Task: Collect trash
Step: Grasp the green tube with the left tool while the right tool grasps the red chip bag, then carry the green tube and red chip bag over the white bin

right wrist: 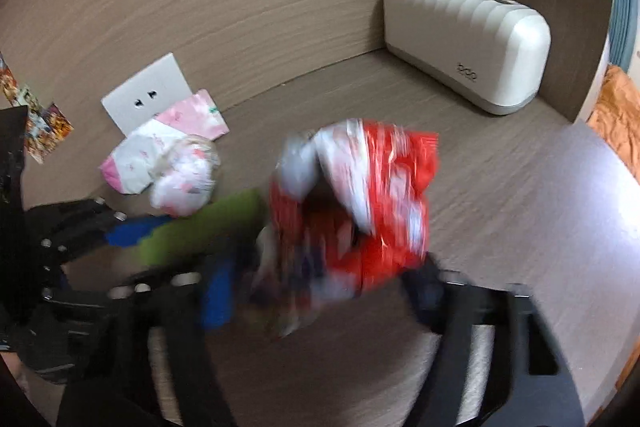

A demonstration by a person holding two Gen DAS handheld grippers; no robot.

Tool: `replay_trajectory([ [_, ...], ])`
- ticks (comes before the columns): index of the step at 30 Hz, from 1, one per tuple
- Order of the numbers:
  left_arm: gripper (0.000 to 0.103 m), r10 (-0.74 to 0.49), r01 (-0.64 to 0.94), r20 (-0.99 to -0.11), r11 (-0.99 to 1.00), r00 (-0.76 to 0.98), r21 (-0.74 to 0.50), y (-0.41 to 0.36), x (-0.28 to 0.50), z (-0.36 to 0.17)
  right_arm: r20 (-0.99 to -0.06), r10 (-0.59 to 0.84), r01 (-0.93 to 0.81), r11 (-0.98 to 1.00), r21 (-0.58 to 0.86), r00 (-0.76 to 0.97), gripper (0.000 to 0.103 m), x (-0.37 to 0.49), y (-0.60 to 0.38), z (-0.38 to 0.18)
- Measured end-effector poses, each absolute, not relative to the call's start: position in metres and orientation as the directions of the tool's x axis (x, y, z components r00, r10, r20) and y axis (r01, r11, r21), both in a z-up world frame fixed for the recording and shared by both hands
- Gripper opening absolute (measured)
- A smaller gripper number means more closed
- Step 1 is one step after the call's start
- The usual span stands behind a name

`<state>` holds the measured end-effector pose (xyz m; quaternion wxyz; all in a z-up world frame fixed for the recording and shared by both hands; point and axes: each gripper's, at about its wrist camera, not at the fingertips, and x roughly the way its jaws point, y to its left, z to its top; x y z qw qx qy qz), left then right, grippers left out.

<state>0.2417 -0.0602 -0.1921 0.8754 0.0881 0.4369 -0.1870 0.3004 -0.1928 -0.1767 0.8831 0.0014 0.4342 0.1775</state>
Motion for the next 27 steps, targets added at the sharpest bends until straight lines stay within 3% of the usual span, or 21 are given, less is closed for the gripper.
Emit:
replay_trajectory([
  [4, 0.029, -0.269, 0.416, -0.798, 0.909, 0.540, -0.025, -0.066, 0.238, -0.191, -0.757, 0.326, -0.311, 0.935, 0.171, 0.567, 0.052, 0.297, -0.195, -0.170],
  [21, 0.025, -0.326, 0.403, -0.761, 0.911, 0.561, -0.093, -0.085, 0.185, -0.155, -0.705, 0.306, -0.221, 0.952, 0.213, 0.640, 0.052, 0.228, -0.254, -0.124],
  [27, 0.025, -0.329, 0.437, -0.755, 0.897, 0.567, -0.063, -0.106, 0.169, -0.151, -0.698, 0.275, -0.171, 0.961, 0.216, 0.662, 0.052, 0.189, -0.281, -0.118],
])
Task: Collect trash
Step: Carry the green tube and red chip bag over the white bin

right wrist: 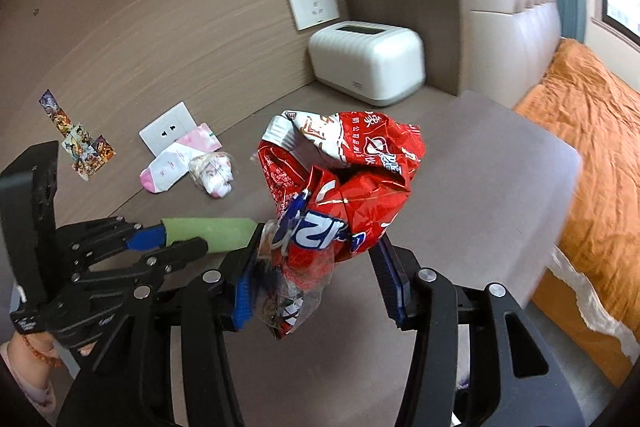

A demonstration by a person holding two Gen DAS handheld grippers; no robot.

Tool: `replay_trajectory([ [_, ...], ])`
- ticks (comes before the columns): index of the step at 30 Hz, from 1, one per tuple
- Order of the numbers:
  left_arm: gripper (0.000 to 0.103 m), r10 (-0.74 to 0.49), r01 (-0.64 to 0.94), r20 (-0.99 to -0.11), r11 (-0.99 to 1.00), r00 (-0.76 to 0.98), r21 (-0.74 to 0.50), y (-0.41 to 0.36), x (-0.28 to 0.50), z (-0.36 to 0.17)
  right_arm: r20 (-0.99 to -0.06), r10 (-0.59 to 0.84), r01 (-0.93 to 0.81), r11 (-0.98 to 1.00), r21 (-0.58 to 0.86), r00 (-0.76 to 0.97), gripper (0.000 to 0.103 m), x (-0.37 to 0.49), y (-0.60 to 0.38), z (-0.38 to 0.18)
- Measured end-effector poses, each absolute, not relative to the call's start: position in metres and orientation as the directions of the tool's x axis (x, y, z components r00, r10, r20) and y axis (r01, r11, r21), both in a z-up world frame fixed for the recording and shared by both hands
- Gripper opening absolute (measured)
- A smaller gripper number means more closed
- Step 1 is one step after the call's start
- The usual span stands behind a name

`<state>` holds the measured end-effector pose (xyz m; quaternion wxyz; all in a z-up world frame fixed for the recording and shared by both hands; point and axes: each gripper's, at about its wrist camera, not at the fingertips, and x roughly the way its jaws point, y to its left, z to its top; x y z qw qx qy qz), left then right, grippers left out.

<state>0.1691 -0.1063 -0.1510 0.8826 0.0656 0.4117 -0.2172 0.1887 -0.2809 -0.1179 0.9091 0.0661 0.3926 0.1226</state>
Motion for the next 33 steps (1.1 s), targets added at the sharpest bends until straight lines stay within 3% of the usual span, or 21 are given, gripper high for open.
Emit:
replay_trajectory([
  [17, 0.025, -0.416, 0.596, -0.715, 0.803, 0.562, 0.002, -0.207, 0.107, -0.105, -0.671, 0.130, 0.030, 0.975, 0.221, 0.730, 0.052, 0.079, -0.380, -0.102],
  [26, 0.025, -0.466, 0.703, -0.750, 0.712, 0.469, -0.003, -0.319, 0.069, -0.124, -0.708, 0.076, 0.117, 0.968, 0.220, 0.702, 0.052, 0.032, -0.454, -0.116],
  [33, 0.025, -0.469, 0.754, -0.804, 0.656, 0.366, -0.039, -0.403, 0.051, -0.167, -0.764, 0.069, 0.172, 0.957, 0.232, 0.642, 0.052, 0.009, -0.510, -0.152],
])
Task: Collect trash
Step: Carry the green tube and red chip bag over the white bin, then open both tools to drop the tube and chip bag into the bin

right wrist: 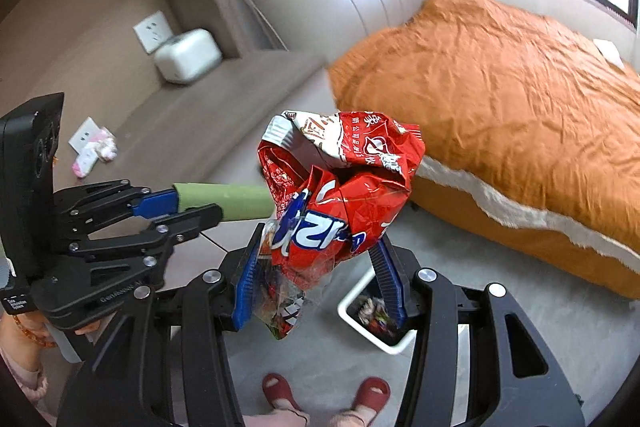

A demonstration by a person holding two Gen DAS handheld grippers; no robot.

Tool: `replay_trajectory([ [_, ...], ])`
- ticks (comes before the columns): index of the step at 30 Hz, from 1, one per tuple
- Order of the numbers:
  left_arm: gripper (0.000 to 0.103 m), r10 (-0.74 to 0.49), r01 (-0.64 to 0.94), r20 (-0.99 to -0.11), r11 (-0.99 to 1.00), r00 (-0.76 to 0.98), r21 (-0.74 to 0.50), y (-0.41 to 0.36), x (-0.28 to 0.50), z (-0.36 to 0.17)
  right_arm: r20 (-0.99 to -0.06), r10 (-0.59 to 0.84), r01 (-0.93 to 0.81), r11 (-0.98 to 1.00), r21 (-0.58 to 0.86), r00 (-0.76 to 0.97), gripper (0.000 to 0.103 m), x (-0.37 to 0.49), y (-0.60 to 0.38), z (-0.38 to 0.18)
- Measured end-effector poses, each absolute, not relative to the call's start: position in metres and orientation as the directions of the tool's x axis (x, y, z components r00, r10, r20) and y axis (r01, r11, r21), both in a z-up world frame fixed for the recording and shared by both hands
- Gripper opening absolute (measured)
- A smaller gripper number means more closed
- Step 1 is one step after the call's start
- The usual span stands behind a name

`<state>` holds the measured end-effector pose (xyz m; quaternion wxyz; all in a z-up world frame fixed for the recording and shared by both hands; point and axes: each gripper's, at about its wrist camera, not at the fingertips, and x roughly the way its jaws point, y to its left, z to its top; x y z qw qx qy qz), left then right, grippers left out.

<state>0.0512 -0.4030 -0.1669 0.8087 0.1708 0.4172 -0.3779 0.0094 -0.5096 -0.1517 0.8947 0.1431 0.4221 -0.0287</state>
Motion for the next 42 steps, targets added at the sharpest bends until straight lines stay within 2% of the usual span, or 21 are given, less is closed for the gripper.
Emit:
replay_trajectory([
  [5, 0.025, -0.453, 0.778, -0.844, 0.624, 0.287, -0.070, -0.451, 0.045, -0.218, -0.802, 0.090, 0.208, 0.943, 0.260, 0.591, 0.052, 0.007, -0.542, -0.193],
  [10, 0.025, -0.424, 0.783, -0.883, 0.612, 0.203, -0.113, -0.485, 0.053, -0.295, -0.839, 0.112, 0.232, 0.934, 0.272, 0.533, 0.052, 0.014, -0.567, -0.255],
  [17, 0.025, -0.358, 0.754, -0.929, 0.635, 0.096, -0.167, -0.506, 0.073, -0.427, -0.884, 0.173, 0.238, 0.925, 0.298, 0.434, 0.052, 0.034, -0.591, -0.376],
  [25, 0.025, -0.300, 0.729, -0.954, 0.658, 0.021, -0.191, -0.520, 0.088, -0.538, -0.919, 0.209, 0.221, 0.930, 0.292, 0.335, 0.052, 0.047, -0.598, -0.491],
  [26, 0.025, -0.292, 0.728, -0.956, 0.658, 0.012, -0.192, -0.522, 0.088, -0.550, -0.920, 0.214, 0.221, 0.930, 0.295, 0.328, 0.053, 0.048, -0.600, -0.503],
  [27, 0.026, -0.287, 0.726, -0.958, 0.660, 0.006, -0.193, -0.523, 0.089, -0.556, -0.921, 0.221, 0.224, 0.927, 0.300, 0.320, 0.061, 0.049, -0.602, -0.511],
  [28, 0.036, -0.282, 0.718, -0.959, 0.668, 0.004, -0.193, -0.524, 0.090, -0.567, -0.923, 0.230, 0.237, 0.921, 0.309, 0.309, 0.072, 0.050, -0.605, -0.523],
  [29, 0.071, -0.284, 0.708, -0.959, 0.676, -0.009, -0.207, -0.525, 0.092, -0.578, -0.924, 0.230, 0.249, 0.917, 0.311, 0.307, 0.097, 0.051, -0.608, -0.530],
  [30, 0.088, -0.285, 0.700, -0.958, 0.681, -0.016, -0.214, -0.524, 0.092, -0.585, -0.926, 0.225, 0.263, 0.914, 0.309, 0.304, 0.099, 0.051, -0.611, -0.536],
  [31, 0.095, -0.283, 0.697, -0.959, 0.687, -0.004, -0.206, -0.524, 0.092, -0.589, -0.929, 0.232, 0.277, 0.908, 0.313, 0.288, 0.099, 0.051, -0.615, -0.547],
  [36, 0.096, -0.251, 0.701, -0.968, 0.690, -0.003, -0.182, -0.527, 0.092, -0.606, -0.938, 0.241, 0.305, 0.900, 0.313, 0.251, 0.099, 0.052, -0.620, -0.566],
  [42, 0.097, -0.243, 0.709, -0.970, 0.684, 0.001, -0.171, -0.524, 0.091, -0.596, -0.941, 0.233, 0.286, 0.910, 0.300, 0.246, 0.099, 0.051, -0.610, -0.560],
])
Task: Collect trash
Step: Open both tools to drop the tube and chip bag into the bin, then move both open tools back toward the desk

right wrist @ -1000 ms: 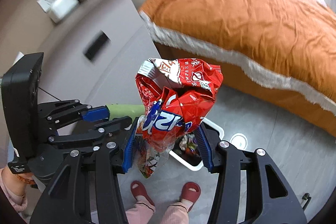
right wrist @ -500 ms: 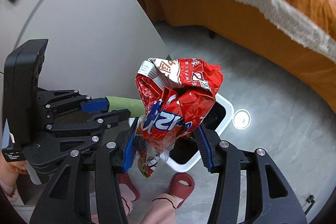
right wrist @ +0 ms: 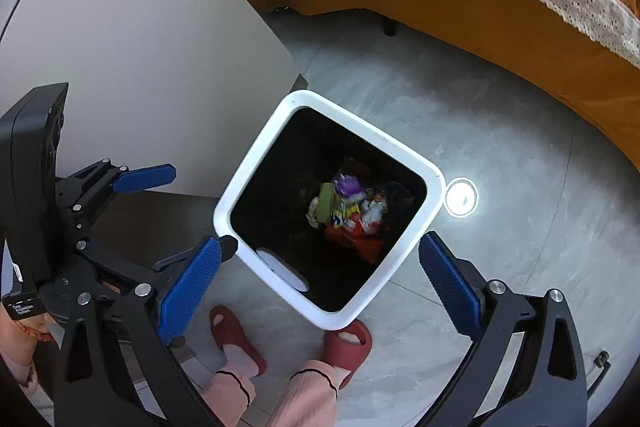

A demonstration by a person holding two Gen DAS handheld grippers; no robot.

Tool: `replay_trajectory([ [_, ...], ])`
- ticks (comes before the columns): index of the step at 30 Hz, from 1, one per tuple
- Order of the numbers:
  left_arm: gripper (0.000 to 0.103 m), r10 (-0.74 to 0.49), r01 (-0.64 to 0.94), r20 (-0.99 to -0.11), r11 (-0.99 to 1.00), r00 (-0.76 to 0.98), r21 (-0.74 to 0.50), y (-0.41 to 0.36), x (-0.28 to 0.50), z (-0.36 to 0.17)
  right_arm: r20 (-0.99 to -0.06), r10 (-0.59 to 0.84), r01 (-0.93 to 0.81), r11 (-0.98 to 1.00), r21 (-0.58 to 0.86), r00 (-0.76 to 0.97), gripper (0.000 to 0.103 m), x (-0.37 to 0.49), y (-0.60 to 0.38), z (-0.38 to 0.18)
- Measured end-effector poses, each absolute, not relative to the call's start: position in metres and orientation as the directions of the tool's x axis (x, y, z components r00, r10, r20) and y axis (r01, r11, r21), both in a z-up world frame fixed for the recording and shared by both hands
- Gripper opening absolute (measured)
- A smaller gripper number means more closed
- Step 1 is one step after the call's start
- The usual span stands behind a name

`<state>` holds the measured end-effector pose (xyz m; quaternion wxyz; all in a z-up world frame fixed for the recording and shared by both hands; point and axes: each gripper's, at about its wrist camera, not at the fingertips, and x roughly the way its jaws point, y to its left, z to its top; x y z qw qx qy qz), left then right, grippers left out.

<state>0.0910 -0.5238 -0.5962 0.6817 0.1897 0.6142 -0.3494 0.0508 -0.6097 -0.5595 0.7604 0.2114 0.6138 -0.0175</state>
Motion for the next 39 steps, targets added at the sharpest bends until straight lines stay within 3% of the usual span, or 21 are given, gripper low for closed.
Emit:
replay_trajectory([
  [14, 0.097, -0.275, 0.734, -0.959, 0.666, 0.073, -0.135, -0.506, 0.079, -0.501, -0.911, 0.231, 0.302, 0.891, 0.339, 0.342, 0.099, 0.041, -0.605, -0.470],
  [25, 0.097, -0.389, 0.743, -0.906, 0.654, 0.169, -0.142, -0.483, 0.053, -0.364, -0.878, 0.111, 0.344, 0.891, 0.295, 0.465, 0.099, 0.004, -0.592, -0.346],
  [39, 0.098, -0.481, 0.707, -0.811, 0.696, 0.333, -0.123, -0.418, 0.031, -0.210, -0.769, 0.008, 0.324, 0.904, 0.278, 0.640, 0.099, -0.029, -0.541, -0.199],
])
